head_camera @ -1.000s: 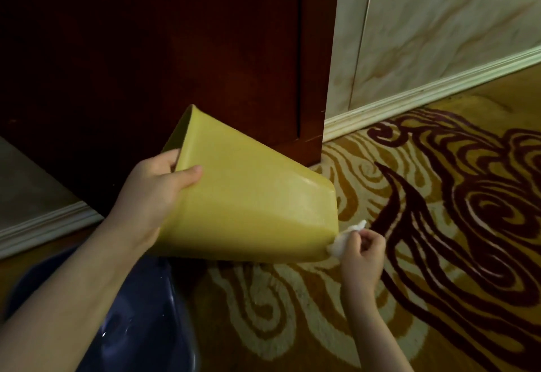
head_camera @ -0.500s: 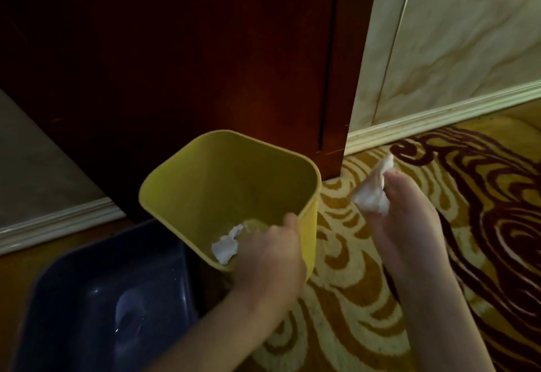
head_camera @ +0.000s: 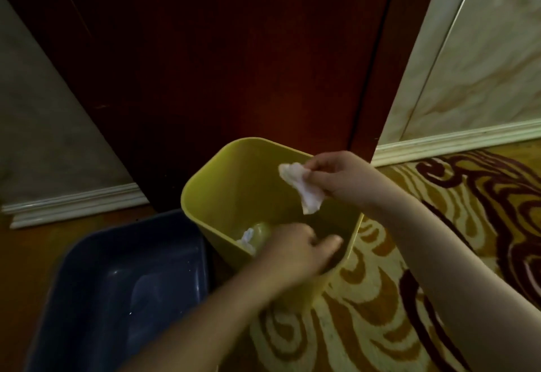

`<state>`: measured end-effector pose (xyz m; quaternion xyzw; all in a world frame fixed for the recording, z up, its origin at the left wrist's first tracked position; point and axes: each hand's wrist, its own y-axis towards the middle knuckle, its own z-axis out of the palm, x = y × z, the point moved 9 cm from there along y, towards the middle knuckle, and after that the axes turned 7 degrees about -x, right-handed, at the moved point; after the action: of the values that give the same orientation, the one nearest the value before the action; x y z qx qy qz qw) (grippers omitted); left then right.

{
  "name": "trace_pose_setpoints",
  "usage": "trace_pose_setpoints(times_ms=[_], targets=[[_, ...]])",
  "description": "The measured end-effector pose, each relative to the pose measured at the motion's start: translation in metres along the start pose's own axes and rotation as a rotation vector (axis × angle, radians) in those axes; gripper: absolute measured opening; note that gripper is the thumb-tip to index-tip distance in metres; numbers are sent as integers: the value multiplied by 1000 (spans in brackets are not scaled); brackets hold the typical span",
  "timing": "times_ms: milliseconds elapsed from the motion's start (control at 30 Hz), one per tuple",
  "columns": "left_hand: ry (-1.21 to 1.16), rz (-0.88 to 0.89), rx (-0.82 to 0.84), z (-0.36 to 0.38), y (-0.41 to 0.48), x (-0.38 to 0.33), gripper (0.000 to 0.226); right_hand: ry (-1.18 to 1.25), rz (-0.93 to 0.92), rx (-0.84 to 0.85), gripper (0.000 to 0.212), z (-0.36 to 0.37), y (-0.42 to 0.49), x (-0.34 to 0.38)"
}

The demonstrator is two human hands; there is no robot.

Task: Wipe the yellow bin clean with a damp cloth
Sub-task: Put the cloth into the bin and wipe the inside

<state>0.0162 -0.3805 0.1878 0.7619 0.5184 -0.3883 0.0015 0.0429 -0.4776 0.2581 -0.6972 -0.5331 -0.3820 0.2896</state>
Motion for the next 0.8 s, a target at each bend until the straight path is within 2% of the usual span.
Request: trace_pose_setpoints(times_ms=[33, 100, 167, 200, 233, 333, 400, 500, 600, 800], targets=[[-121, -48, -38, -22, 3, 16, 47, -53, 4, 33, 15, 7, 4, -2], [-399, -122, -126, -62, 10, 41, 68, -77, 18, 118, 13, 21, 10, -5], [-518, -70, -98, -82, 24, 46, 85, -38, 41, 215, 12, 34, 14, -7], [-501, -7, -58, -85, 30, 42, 82, -28, 48, 244, 11, 38, 17, -7], [-440, 54, -34, -87, 36, 38, 70, -42, 46, 255, 12, 41, 20, -7], [-167, 154, -113, -89, 56, 38, 22, -193, 16, 252, 14, 50, 35, -13], [80, 167, -160, -83, 74, 40, 13, -323, 13, 257, 15, 60, 46, -25], [338, 151, -176, -71, 99, 43, 8, -585, 33, 288, 18, 81, 61, -50], [463, 131, -93, -52, 119, 48, 19, -772, 73, 288, 20, 96, 70, -70], [458, -52, -28, -52, 95, 59, 35, -761, 222, 324, 23, 87, 51, -72]])
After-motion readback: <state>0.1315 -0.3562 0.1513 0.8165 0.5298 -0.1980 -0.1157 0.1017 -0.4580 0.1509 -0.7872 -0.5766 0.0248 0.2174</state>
